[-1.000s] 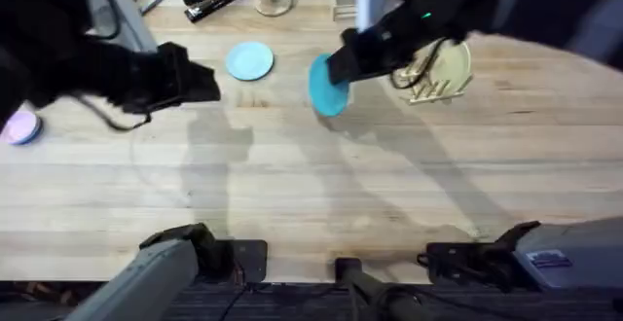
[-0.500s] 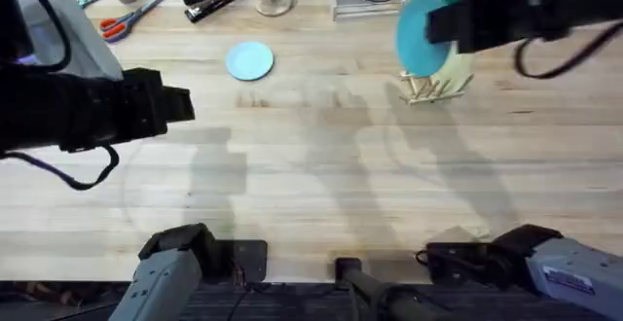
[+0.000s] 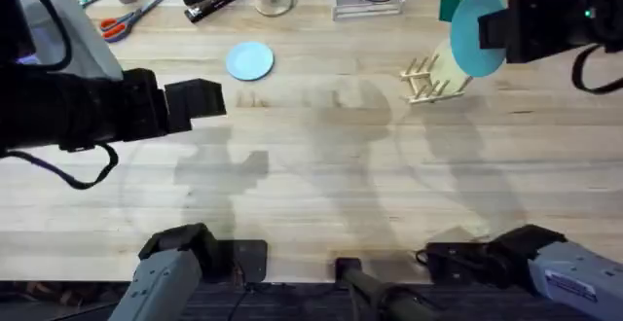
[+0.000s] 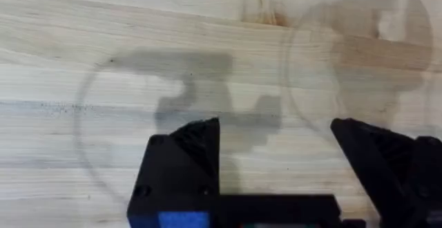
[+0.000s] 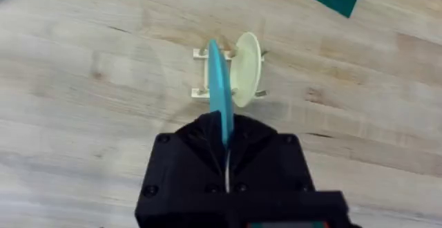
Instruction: Pick up the plates from the table one by one and place each into a slot on the dish rack.
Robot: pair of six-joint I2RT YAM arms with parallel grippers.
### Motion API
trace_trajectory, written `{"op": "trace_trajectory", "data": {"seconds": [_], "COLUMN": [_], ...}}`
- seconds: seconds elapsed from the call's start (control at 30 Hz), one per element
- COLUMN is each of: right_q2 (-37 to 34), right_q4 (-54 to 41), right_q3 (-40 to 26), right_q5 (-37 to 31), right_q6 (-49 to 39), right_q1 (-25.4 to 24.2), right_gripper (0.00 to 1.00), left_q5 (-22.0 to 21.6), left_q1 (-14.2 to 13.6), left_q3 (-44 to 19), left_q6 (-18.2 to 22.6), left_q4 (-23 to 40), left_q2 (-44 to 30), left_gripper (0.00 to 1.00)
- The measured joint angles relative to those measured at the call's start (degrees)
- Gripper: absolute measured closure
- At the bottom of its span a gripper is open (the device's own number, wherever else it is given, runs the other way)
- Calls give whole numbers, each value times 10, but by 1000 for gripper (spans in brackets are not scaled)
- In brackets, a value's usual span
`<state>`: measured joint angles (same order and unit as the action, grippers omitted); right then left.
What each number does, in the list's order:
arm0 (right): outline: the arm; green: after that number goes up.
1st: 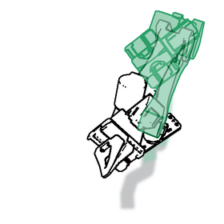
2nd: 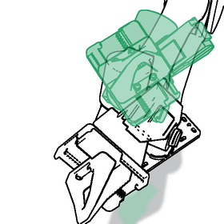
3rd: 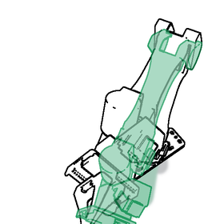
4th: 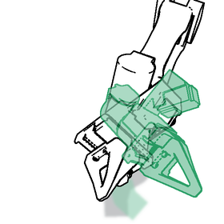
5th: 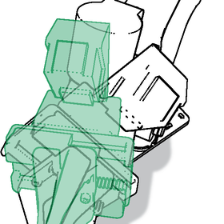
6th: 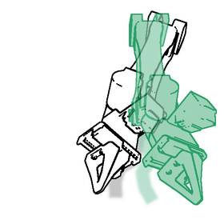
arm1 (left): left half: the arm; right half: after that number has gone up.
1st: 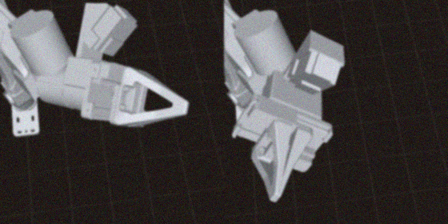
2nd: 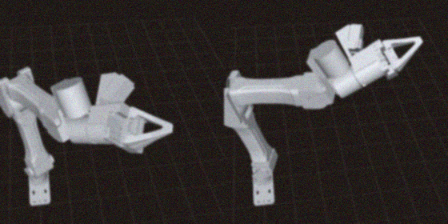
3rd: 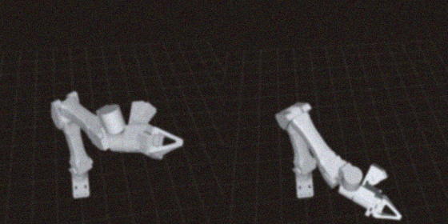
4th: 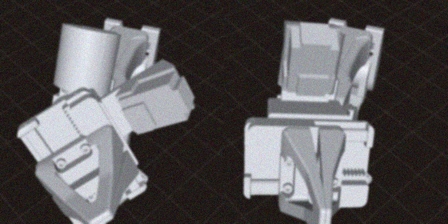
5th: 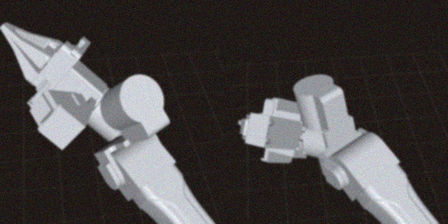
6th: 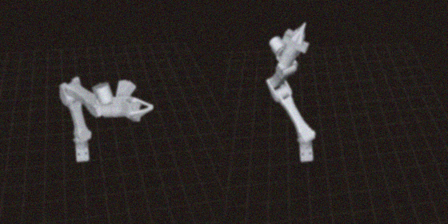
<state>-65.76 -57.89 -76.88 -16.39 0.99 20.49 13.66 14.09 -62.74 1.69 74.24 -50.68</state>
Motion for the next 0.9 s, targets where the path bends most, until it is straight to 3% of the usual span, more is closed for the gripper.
{"op": "trace_trajectory", "data": {"seconds": [0.9], "right_q2": [0], "right_q4": [-4], "right_q3": [0], "right_q5": [-6], "right_q6": [-2], "right_q1": [0], "right_gripper": [972], "left_q5": [0], "left_q1": [0], "left_q3": [0], "left_q6": [0], "left_q4": [2], "left_q2": [0], "left_gripper": [7]}}
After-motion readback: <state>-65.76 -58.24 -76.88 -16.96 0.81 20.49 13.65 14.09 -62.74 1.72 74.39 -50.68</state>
